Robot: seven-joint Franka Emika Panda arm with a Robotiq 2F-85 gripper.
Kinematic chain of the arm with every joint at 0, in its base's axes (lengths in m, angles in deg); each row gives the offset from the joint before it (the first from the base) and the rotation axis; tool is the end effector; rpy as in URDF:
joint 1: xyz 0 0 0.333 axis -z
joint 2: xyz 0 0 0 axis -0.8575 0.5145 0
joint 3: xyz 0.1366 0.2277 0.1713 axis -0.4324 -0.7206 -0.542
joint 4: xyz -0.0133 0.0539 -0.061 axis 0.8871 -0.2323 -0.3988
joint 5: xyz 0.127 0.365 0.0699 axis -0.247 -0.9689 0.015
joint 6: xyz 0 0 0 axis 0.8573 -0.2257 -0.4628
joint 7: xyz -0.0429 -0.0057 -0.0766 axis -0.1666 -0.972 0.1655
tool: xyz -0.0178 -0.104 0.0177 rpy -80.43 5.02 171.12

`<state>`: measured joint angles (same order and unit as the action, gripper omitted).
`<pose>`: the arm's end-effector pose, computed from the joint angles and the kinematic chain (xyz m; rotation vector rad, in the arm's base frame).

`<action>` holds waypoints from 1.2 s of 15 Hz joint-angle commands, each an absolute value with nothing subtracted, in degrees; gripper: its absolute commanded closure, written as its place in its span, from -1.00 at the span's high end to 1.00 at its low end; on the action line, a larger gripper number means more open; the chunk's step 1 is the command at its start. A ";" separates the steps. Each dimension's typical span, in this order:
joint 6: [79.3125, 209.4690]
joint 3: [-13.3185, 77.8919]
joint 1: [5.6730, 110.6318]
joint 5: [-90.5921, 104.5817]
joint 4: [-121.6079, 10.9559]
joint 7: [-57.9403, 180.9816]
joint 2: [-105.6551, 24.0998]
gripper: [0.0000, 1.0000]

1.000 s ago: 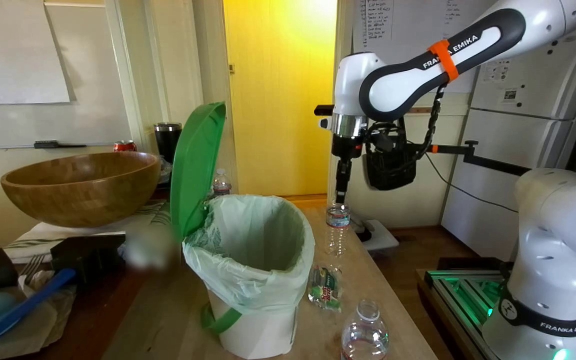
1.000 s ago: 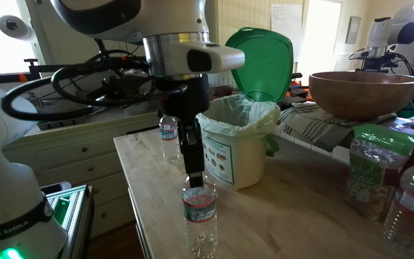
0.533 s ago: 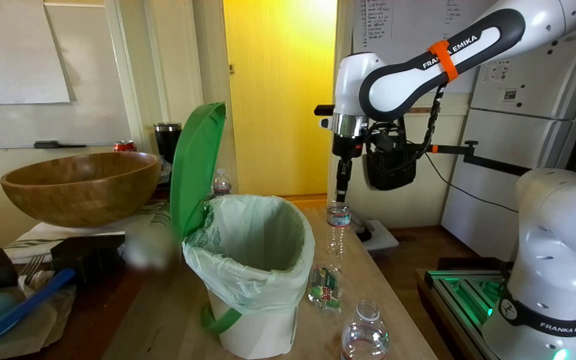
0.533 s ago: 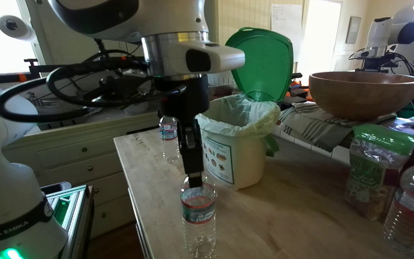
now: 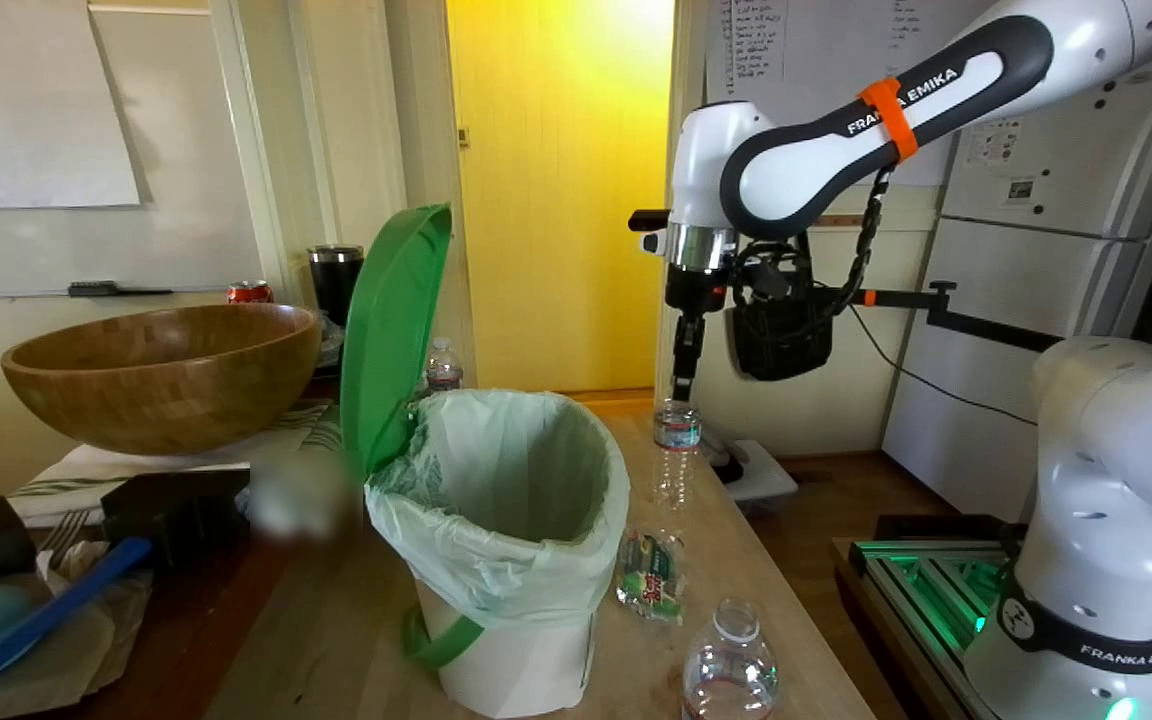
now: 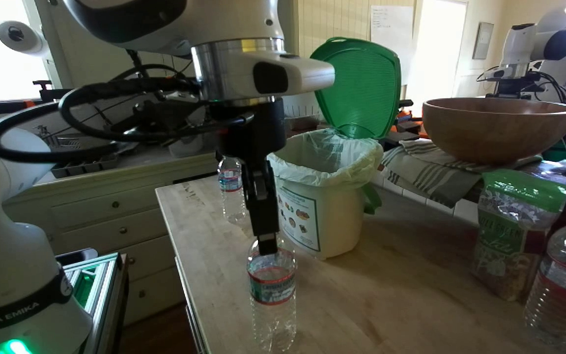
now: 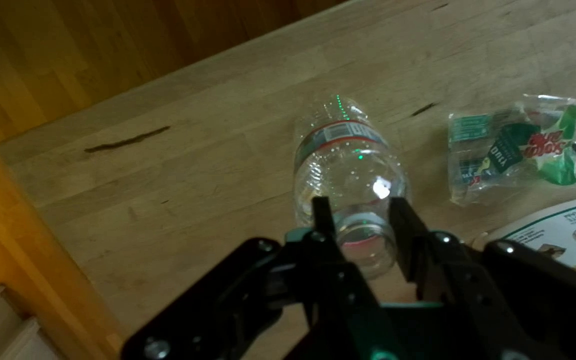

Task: Pick up the water bottle on the right and put it in the bin then close the bin.

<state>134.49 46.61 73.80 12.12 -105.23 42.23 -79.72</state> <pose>0.3549 -0.2394 0.4290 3.0944 -0.3501 0.1027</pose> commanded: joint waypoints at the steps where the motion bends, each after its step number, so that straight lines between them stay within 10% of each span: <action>1: 133.95 45.76 74.42 13.38 -105.66 41.71 -83.24 -0.84; 18: 135.37 37.27 65.08 13.54 -100.22 41.34 -95.35 -0.84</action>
